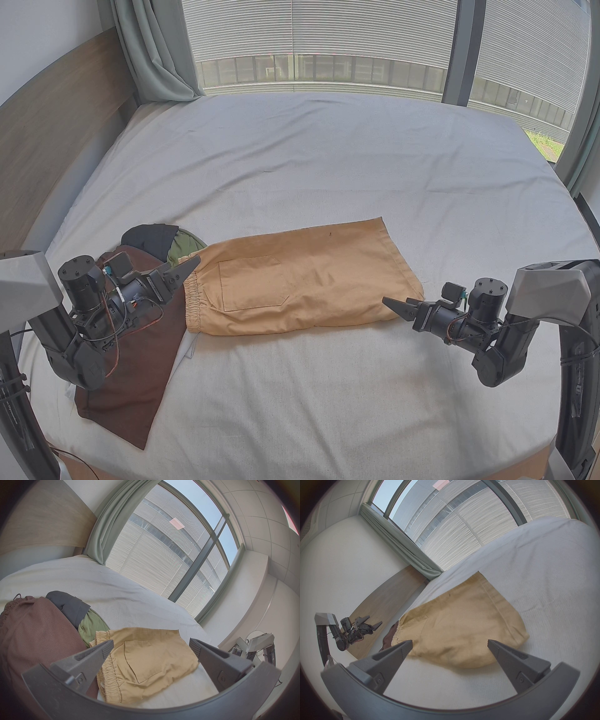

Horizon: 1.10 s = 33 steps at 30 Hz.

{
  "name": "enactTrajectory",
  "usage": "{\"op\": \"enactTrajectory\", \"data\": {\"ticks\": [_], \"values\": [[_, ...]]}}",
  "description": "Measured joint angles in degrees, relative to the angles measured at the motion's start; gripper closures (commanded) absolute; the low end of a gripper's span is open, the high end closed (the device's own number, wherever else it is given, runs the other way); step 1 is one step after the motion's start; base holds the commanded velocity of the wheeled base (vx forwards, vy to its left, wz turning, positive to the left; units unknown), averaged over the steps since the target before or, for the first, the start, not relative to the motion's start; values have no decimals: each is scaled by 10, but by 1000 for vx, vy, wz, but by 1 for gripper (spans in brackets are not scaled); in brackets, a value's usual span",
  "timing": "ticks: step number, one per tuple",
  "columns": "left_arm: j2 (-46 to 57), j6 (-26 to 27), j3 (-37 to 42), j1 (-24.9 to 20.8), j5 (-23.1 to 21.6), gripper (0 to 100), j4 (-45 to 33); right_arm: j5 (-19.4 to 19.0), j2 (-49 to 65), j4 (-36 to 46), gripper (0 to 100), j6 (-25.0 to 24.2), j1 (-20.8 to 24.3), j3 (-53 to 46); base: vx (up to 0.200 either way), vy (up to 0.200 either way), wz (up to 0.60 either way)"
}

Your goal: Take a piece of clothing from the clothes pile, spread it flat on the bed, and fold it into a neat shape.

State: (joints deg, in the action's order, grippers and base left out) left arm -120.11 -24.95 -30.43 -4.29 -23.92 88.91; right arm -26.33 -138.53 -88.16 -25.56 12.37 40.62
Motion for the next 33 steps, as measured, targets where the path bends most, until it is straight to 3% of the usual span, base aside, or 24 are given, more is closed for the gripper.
{"op": "enactTrajectory", "data": {"ticks": [18, 22, 33], "values": [[0, -1, -1, 2, 0, 0, 0, 1, -49, -1, 0, -2, 17, 1, 0, 0, 0], [1, -1, -1, 2, 0, 0, 0, 19, -60, -1, 0, -7, 27, 20, 0, 0, 0], [2, -1, 0, 0, -1, 0, 0, 60, -96, -2, 0, -77, 71, 85, 0, 0, 0]]}}
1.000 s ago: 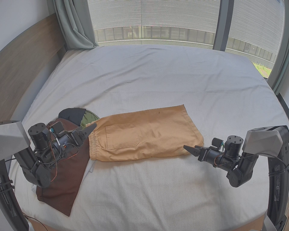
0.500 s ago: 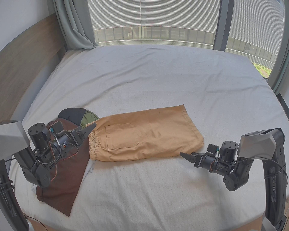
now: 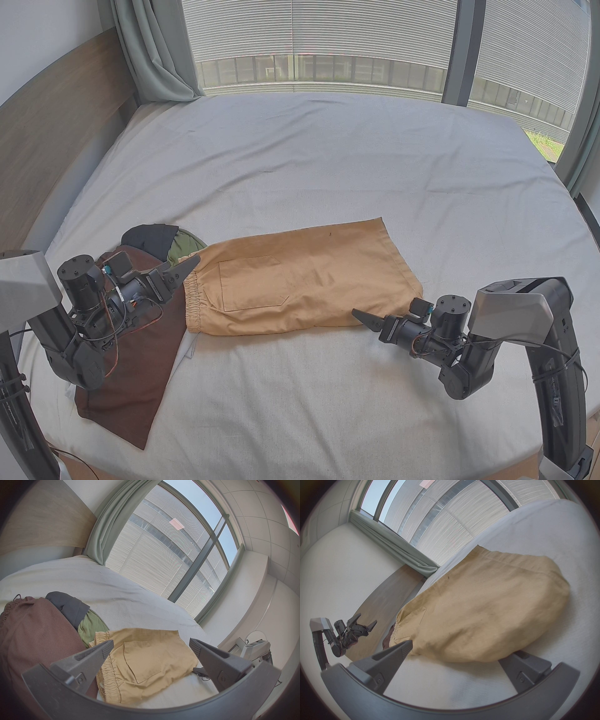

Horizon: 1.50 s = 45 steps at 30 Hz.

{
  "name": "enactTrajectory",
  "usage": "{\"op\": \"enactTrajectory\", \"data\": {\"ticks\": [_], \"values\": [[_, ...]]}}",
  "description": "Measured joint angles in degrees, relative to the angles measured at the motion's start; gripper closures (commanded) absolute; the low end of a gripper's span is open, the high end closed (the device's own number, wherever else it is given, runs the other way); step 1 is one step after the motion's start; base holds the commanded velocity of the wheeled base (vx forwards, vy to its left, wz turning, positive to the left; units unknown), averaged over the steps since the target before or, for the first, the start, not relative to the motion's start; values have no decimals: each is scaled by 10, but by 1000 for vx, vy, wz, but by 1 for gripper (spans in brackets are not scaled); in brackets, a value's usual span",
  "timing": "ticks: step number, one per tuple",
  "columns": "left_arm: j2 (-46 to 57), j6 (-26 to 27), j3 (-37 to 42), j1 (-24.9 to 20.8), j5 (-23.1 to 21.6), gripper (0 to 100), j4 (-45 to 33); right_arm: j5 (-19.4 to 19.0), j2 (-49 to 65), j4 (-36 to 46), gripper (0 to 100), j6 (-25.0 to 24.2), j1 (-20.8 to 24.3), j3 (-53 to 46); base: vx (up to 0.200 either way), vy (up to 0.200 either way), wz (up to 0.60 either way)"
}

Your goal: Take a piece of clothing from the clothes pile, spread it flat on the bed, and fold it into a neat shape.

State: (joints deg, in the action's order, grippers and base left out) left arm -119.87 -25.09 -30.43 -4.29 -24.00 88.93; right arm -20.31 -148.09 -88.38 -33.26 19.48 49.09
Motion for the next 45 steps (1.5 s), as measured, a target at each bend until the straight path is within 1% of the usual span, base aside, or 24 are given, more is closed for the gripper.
{"op": "enactTrajectory", "data": {"ticks": [7, 11, 24, 25, 28, 33, 36, 42, 45], "values": [[0, 0, 0, -1, 0, 0, 0, 11, -18, 0, 0, -17, 14, 39, 0, 0, 0], [1, -1, 0, -1, 0, 0, 0, 32, -29, 0, 0, -26, 16, 66, 0, 0, 0], [1, -2, -1, -1, 0, 0, 0, 35, -41, -2, 0, -28, 17, 79, 0, 0, 0], [0, -3, -1, -2, 0, 0, 0, 35, -41, -1, 100, -28, 17, 79, 0, 0, 0], [0, -13, -2, -7, -1, 0, 0, 37, -42, 1, 100, -28, 16, 79, 0, 0, 0], [4, -61, -4, -21, 0, 0, 0, 37, -44, 5, 100, -28, 17, 78, 0, 0, 0], [8, -66, -3, -26, -5, 0, 0, 37, -45, 3, 100, -27, 16, 77, 0, 0, 0], [9, -56, -1, -22, -47, 0, 0, 36, -44, 1, 100, -23, 15, 67, 0, 0, 0], [8, -25, 10, -16, -92, 0, 0, 36, -38, 1, 100, -12, 14, 49, 0, 0, 0]]}}
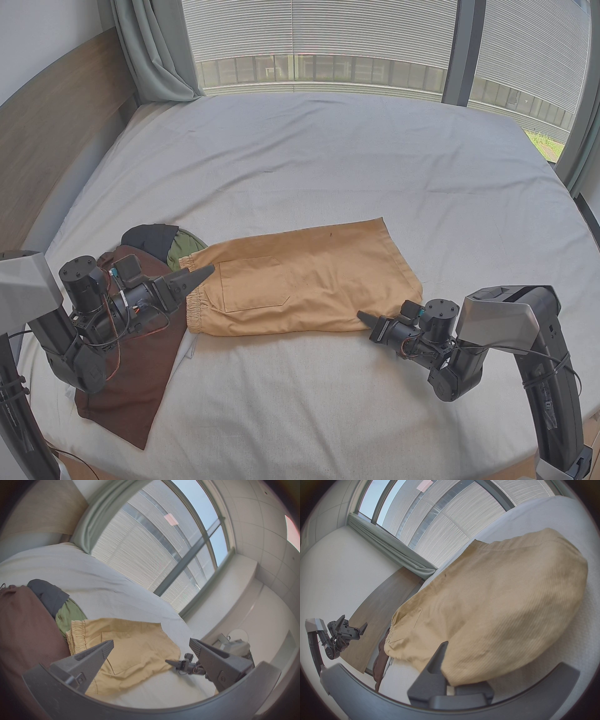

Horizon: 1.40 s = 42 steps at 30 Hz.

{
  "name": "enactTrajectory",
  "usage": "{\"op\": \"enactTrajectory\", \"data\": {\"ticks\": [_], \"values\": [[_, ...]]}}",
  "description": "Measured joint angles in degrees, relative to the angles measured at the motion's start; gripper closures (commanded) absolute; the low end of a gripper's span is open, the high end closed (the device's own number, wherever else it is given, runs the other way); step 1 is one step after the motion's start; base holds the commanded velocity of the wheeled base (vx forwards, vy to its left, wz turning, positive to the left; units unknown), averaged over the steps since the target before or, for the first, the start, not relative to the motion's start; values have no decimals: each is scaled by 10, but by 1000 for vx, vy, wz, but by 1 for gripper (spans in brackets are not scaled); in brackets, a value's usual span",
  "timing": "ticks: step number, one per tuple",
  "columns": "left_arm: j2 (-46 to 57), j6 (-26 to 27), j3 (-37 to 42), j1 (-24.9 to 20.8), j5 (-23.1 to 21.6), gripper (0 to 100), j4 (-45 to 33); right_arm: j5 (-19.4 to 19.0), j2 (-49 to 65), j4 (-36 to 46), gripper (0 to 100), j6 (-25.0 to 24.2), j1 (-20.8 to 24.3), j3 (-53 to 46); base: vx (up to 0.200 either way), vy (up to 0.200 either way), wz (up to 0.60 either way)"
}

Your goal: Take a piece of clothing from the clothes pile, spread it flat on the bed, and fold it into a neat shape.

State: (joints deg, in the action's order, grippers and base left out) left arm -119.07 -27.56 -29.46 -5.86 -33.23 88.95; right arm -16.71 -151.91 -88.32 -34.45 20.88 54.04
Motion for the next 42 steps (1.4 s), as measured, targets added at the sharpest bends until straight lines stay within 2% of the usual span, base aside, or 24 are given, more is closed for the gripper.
{"op": "enactTrajectory", "data": {"ticks": [3, 9, 23, 30, 42], "values": [[-3, 33, 10, 6, -25, 0, 0, -1, 12, 0, 100, 12, -2, -28, 0, 0, 0], [-15, 65, 21, 14, -35, 0, 0, -1, 44, 0, 100, 24, -2, -97, 0, 0, 0], [-24, 70, 27, 26, -40, 0, -1, -3, 122, -1, 100, 46, 2, -260, 0, 0, 0], [-25, 70, 29, 26, -41, 0, -1, 0, 163, -2, 100, 90, 0, -348, 0, 0, 0], [-30, 75, 34, 26, -74, 0, 0, 14, 172, -2, 100, 97, -6, -382, 0, 0, 0]]}}
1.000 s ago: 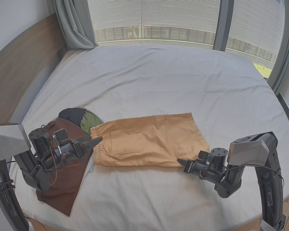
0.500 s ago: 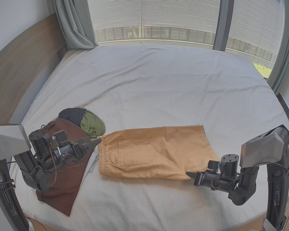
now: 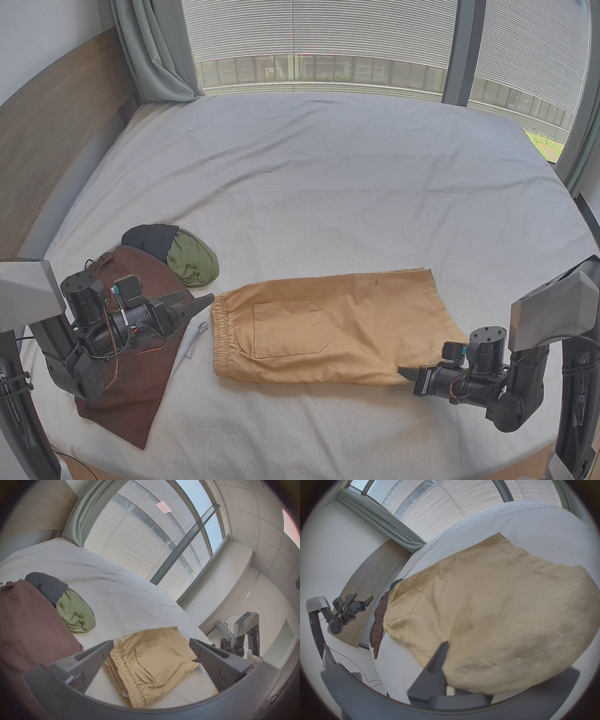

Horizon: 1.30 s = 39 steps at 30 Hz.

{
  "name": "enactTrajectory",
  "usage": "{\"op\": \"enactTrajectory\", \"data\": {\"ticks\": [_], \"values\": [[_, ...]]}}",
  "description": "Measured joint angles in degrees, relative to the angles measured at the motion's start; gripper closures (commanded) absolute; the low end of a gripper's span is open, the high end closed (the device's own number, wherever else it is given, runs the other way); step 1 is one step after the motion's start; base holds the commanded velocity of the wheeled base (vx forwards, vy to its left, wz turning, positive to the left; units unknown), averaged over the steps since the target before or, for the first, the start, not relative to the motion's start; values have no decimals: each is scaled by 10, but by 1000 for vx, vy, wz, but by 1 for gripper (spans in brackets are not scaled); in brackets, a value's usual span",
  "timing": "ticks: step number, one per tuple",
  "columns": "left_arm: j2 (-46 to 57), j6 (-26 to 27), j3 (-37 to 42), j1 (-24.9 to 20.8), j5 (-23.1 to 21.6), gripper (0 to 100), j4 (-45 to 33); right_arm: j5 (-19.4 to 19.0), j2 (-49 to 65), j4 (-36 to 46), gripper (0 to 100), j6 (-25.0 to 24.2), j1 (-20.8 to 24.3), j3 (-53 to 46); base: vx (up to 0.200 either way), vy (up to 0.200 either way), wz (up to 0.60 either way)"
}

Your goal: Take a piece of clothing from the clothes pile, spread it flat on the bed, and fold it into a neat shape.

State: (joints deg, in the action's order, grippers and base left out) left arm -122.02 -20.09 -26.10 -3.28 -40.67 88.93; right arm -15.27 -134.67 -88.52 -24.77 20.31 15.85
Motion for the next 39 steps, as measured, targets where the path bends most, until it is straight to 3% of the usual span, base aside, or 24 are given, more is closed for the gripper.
{"op": "enactTrajectory", "data": {"ticks": [3, 4, 21, 29, 39], "values": [[-1, 7, 0, 1, -13, 0, 0, 0, -4, 0, 100, 0, 0, 0, 0, 0, 0], [-1, 11, 0, 1, -17, 0, 0, 0, -6, 0, 0, 0, 0, 1, 0, 0, 0], [-11, 41, -6, 8, -34, 0, 0, -6, -9, 1, 0, 4, 7, -28, 0, 0, 0], [-12, 43, -11, 8, -34, 0, 0, -55, 6, 1, 0, 31, 20, -62, 0, 0, 0], [-12, 42, -8, 6, -34, 0, 0, -88, 60, 1, 0, 31, 54, -88, 0, 0, 0]]}}
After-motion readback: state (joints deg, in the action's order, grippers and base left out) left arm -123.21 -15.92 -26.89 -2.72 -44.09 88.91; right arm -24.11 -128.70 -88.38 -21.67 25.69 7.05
